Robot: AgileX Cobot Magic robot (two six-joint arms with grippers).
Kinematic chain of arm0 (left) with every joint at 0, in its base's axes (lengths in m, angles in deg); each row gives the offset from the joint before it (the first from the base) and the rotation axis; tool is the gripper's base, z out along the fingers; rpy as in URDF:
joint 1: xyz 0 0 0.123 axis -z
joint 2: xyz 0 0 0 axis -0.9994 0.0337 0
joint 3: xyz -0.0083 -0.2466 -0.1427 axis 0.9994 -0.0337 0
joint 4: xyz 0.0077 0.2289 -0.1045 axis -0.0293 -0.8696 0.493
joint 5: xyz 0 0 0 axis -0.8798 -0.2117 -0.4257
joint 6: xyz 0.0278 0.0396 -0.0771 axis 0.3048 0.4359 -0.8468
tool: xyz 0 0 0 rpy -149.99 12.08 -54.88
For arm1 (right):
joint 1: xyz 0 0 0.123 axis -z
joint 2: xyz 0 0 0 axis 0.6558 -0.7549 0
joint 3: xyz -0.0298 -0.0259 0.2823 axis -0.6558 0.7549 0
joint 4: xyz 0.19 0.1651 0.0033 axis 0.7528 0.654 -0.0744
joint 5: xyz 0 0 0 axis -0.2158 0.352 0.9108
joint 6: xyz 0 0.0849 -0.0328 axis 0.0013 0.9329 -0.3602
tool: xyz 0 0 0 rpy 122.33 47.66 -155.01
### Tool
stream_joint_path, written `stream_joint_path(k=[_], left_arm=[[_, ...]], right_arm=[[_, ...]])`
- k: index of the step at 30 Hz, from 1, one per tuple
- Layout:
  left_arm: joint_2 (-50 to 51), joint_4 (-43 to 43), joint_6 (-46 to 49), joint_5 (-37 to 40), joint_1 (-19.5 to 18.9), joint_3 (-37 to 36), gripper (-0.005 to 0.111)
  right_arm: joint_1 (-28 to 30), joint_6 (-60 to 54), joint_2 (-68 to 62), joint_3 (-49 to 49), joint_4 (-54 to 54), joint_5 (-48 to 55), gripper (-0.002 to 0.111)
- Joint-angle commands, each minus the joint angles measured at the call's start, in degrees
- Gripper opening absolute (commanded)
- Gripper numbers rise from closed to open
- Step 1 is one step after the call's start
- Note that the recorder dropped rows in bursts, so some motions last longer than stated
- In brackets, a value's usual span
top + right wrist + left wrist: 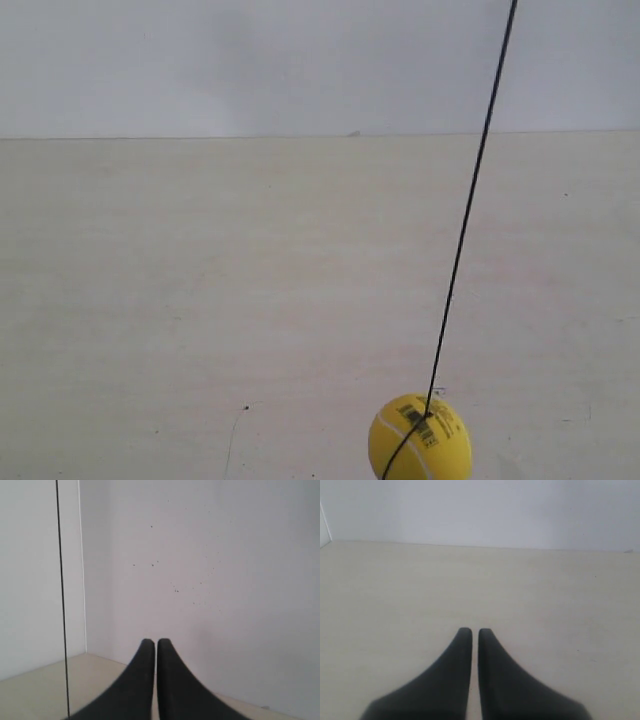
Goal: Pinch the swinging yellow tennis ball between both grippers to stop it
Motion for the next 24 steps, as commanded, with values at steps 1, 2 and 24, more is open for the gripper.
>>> stream_joint_path(k=[1, 2, 24], left_arm=[[-0.1, -0.27, 0.32, 0.02, 0.27, -0.19, 0.005], [-0.1, -0.27, 0.32, 0.02, 0.27, -0.19, 0.005], [-0.1, -0.27, 0.32, 0.02, 0.27, -0.19, 0.005]], right_arm=[[-0.05, 0.09, 0.33, -0.15, 0.69, -0.02, 0.0], [-0.05, 0.09, 0.33, -0.15, 2.11, -0.02, 0.0], [-0.05, 0.09, 0.33, -0.15, 67.59, 0.21, 0.0]])
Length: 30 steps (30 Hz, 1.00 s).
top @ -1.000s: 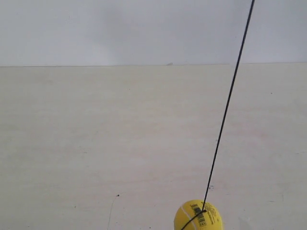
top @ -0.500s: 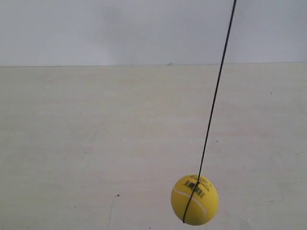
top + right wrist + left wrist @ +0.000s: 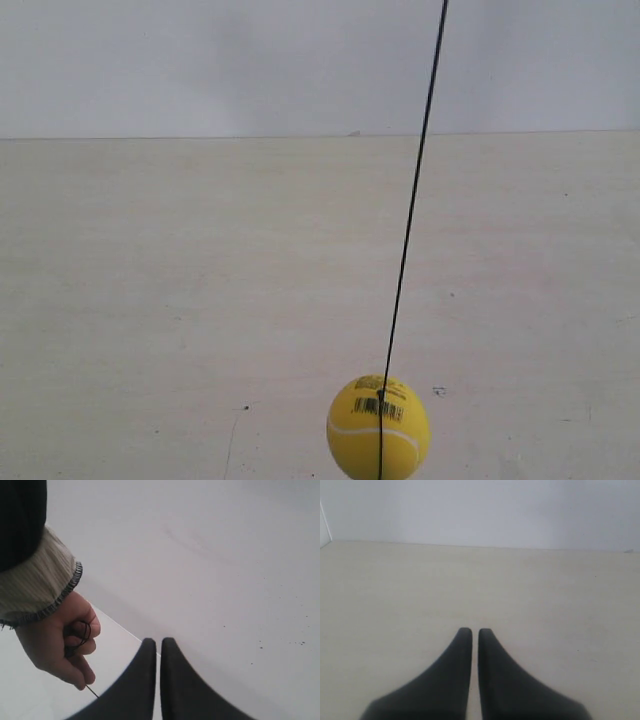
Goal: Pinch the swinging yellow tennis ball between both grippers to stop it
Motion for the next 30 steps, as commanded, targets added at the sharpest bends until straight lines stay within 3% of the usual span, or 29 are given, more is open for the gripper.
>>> stream_joint_path(k=[1, 11, 22, 30], left_arm=[[-0.1, -0.15, 0.32, 0.02, 0.27, -0.19, 0.005], [-0.1, -0.15, 0.32, 0.02, 0.27, -0.19, 0.005], [-0.1, -0.15, 0.32, 0.02, 0.27, -0.19, 0.005], [-0.1, -0.15, 0.32, 0.02, 0.27, -0.19, 0.005]], right_arm=[[-0.05, -0.04, 0.33, -0.15, 0.75, 0.01, 0.0], [0.62, -0.04, 0.33, -0.15, 0.76, 0.01, 0.0], [14.07, -0.04, 0.33, -0.15, 0.76, 0.01, 0.0], [18.94, -0.04, 0.33, -0.15, 0.76, 0.01, 0.0]])
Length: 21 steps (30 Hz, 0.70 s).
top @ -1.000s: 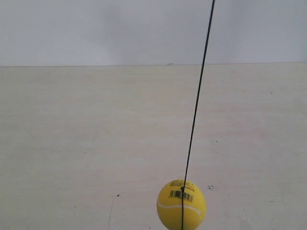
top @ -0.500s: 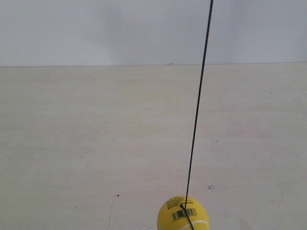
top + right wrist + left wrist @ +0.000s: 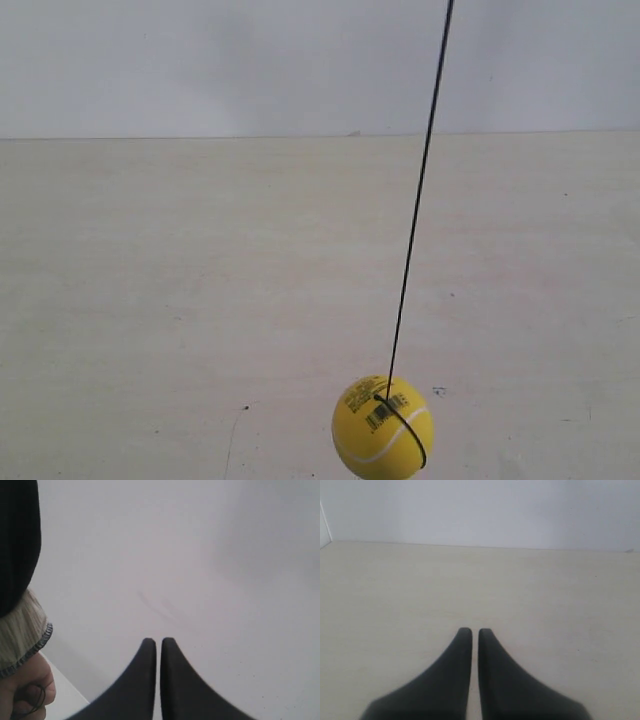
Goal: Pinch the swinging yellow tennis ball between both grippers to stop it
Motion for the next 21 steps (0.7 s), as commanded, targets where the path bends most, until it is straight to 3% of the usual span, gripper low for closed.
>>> stream_joint_path(k=[1, 13, 17, 21], left_arm=[[-0.1, -0.05, 0.32, 0.02, 0.27, -0.19, 0.005], [-0.1, -0.05, 0.32, 0.02, 0.27, -0.19, 0.005], [-0.1, -0.05, 0.32, 0.02, 0.27, -0.19, 0.005], [-0.1, -0.05, 0.32, 0.02, 0.27, -0.19, 0.005]], right_arm=[[1.21, -0.13, 0.33, -0.15, -0.2, -0.22, 0.0], [1.09, -0.13, 0.33, -0.15, -0.2, -0.22, 0.0], [1.09, -4.91, 0.33, -0.15, -0.99, 1.07, 0.0], [1.09, -10.22, 0.33, -0.15, -12.61, 2.31, 0.0]])
